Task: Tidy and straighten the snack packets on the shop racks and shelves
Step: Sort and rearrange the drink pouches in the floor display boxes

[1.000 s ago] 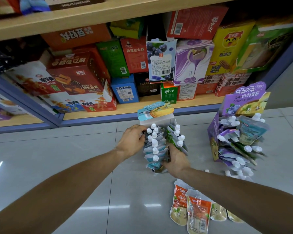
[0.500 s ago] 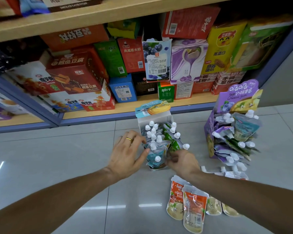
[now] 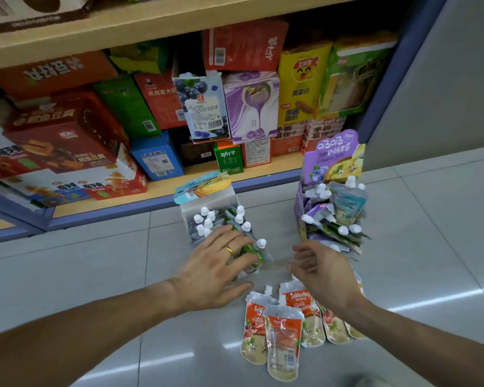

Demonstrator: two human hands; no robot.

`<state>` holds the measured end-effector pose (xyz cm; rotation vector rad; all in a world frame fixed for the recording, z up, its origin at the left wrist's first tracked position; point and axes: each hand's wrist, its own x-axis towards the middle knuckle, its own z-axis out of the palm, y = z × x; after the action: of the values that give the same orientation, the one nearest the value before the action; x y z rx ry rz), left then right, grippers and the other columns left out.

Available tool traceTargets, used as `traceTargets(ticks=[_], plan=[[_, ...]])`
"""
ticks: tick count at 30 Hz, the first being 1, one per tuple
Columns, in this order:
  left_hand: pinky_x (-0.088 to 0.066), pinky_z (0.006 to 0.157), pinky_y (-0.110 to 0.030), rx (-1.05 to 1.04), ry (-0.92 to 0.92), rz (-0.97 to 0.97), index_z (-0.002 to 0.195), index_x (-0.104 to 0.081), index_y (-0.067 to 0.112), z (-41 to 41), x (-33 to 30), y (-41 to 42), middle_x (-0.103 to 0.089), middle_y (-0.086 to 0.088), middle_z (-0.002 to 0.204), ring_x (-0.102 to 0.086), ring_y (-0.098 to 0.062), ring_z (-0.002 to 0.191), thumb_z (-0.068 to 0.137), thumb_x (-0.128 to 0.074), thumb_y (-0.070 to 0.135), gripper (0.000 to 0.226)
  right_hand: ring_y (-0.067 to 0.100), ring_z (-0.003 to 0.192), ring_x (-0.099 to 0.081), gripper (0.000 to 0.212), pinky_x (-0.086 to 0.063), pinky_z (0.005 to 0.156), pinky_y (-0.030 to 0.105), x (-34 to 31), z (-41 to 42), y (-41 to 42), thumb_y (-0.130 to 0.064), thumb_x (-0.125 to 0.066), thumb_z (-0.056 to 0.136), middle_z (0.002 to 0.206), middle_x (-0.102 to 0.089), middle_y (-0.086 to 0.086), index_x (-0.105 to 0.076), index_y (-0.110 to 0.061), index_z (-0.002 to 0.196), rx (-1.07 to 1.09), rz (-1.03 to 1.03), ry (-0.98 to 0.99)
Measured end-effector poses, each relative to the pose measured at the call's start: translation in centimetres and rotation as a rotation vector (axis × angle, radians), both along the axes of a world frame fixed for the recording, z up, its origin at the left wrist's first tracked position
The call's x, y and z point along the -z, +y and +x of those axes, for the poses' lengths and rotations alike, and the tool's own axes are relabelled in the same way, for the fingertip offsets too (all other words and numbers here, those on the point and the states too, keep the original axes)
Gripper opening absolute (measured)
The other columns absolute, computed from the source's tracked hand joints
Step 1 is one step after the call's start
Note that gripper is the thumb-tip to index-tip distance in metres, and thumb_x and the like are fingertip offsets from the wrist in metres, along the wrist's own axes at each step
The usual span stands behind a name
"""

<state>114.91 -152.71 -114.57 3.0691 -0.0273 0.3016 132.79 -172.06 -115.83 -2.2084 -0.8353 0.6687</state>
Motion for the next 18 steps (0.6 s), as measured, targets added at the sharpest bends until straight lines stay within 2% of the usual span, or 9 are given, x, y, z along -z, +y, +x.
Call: traceTargets(ticks=[5, 6, 8, 9, 11, 13, 15, 18], plan=[[-0.037, 0.118, -0.045, 0.0, -0.004, -0.06, 0.13, -0.063, 0.02, 3.4, 0.6, -2.2, -0.058, -0.007, 0.139, -0.053, -0.027, 0.129, 0.099, -0.057, 0.045, 0.04, -0.004, 0.071, -0.064, 0.019, -0.045, 0.064, 0.006, -1.2, 1.2, -2.0, -0.03, -0.077, 0.086, 0.086, -0.069, -0.019, -0.07, -0.031, 0.103, 0.064, 0.0, -0.139], [-0.039, 0.117, -0.044, 0.011, 0.007, -0.059, 0.133, -0.061, 0.021, 4.2, 0.8, -2.6, -0.056, -0.006, 0.14, -0.052, -0.026, 0.13, 0.1, -0.056, 0.045, 0.041, -0.005, 0.07, -0.063, 0.016, -0.045, 0.062, 0.007, -1.6, 1.8, -2.5, -0.032, -0.076, 0.086, 0.085, -0.068, -0.02, -0.068, -0.033, 0.1, 0.102, 0.007, -0.193], [-0.044, 0.112, -0.041, -0.001, 0.004, -0.123, 0.139, -0.055, 0.02, 6.4, 0.9, -3.4, -0.055, -0.005, 0.142, -0.051, -0.024, 0.129, 0.1, -0.057, 0.041, 0.044, 0.001, 0.078, -0.062, 0.017, -0.051, 0.066, 0.021, -2.0, 3.7, -3.4, -0.035, -0.073, 0.087, 0.092, -0.066, -0.018, -0.065, -0.034, 0.102, 0.184, 0.008, -0.336], [-0.046, 0.11, -0.04, -0.025, 0.006, -0.167, 0.142, -0.051, 0.02, 7.8, 0.8, -3.8, -0.054, -0.004, 0.143, -0.051, -0.023, 0.129, 0.1, -0.059, 0.038, 0.045, 0.008, 0.085, -0.062, 0.02, -0.052, 0.068, 0.029, -2.0, 4.7, -3.8, -0.035, -0.073, 0.088, 0.098, -0.064, -0.014, -0.064, -0.032, 0.106, 0.224, -0.009, -0.404], [-0.044, 0.11, -0.038, -0.085, 0.04, -0.25, 0.147, -0.045, 0.019, 11.1, 0.6, -4.3, -0.05, -0.003, 0.148, -0.047, -0.022, 0.132, 0.1, -0.061, 0.031, 0.05, 0.02, 0.099, -0.058, 0.031, -0.05, 0.07, 0.034, -1.7, 6.9, -4.5, -0.034, -0.074, 0.087, 0.109, -0.059, -0.005, -0.062, -0.028, 0.115, 0.263, -0.067, -0.488], [-0.043, 0.113, -0.039, -0.131, 0.082, -0.263, 0.149, -0.044, 0.017, 14.4, 0.8, -4.2, -0.048, -0.005, 0.15, -0.045, -0.024, 0.134, 0.098, -0.064, 0.02, 0.055, 0.029, 0.109, -0.056, 0.045, -0.049, 0.076, 0.038, -0.8, 8.7, -4.7, -0.031, -0.074, 0.087, 0.121, -0.058, 0.004, -0.059, -0.024, 0.129, 0.187, -0.15, -0.467], [-0.048, 0.107, -0.045, -0.134, 0.103, -0.213, 0.147, -0.046, 0.014, 16.8, 1.3, -4.1, -0.047, -0.008, 0.148, -0.048, -0.029, 0.129, 0.094, -0.064, 0.007, 0.056, 0.034, 0.111, -0.058, 0.056, -0.05, 0.083, 0.039, 0.0, 9.9, -4.4, -0.029, -0.074, 0.088, 0.129, -0.058, 0.01, -0.054, -0.023, 0.14, 0.067, -0.2, -0.364], [-0.053, 0.095, -0.048, -0.148, 0.165, -0.131, 0.129, -0.055, 0.01, 18.6, 1.6, -4.6, -0.04, -0.012, 0.144, -0.049, -0.033, 0.122, 0.095, -0.06, 0.006, 0.035, 0.034, 0.109, -0.063, 0.048, -0.052, 0.084, 0.038, 0.9, 10.5, -3.3, -0.03, -0.073, 0.09, 0.134, -0.06, 0.007, -0.06, -0.026, 0.137, -0.051, -0.201, -0.297]])
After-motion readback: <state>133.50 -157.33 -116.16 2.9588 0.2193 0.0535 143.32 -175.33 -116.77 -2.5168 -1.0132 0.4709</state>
